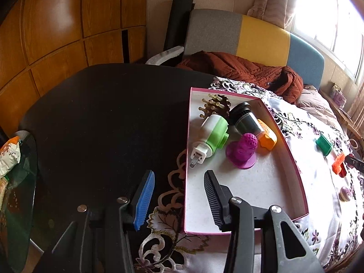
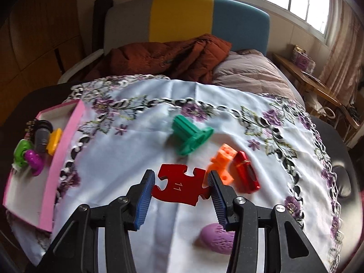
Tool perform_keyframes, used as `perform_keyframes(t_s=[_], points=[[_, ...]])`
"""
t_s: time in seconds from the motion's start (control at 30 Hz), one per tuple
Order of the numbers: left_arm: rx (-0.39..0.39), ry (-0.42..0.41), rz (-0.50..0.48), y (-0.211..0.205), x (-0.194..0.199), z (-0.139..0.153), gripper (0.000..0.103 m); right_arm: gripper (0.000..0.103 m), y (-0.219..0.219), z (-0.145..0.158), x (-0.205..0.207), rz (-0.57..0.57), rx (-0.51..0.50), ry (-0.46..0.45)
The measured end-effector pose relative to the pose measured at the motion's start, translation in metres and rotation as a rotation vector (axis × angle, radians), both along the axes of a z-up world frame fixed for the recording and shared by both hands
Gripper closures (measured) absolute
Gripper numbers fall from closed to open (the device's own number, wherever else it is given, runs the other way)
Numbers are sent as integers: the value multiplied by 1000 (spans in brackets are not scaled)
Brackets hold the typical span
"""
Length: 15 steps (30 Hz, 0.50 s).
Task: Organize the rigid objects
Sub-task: 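Carry the red puzzle piece into the tray and open the right gripper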
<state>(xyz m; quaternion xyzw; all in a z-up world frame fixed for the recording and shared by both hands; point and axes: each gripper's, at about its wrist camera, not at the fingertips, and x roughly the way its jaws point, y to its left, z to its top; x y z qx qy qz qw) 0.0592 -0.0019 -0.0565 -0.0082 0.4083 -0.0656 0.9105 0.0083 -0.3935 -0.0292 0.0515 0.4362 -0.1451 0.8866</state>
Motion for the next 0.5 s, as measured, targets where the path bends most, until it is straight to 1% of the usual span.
perform_keyframes(t_s=[0.13, 0.23, 0.37, 0.5], points=[[1, -3, 10, 5, 0, 0, 57, 54, 55, 12, 15, 130, 38, -44], [1, -2, 19, 10, 0, 0, 57, 54, 97, 15, 25, 226, 78, -61], [2, -3, 32, 17, 0, 0, 57, 54, 154, 9, 38, 351, 129, -48], [-2, -7, 49, 25, 0, 1, 57, 54, 203, -8, 52, 440, 157, -14]])
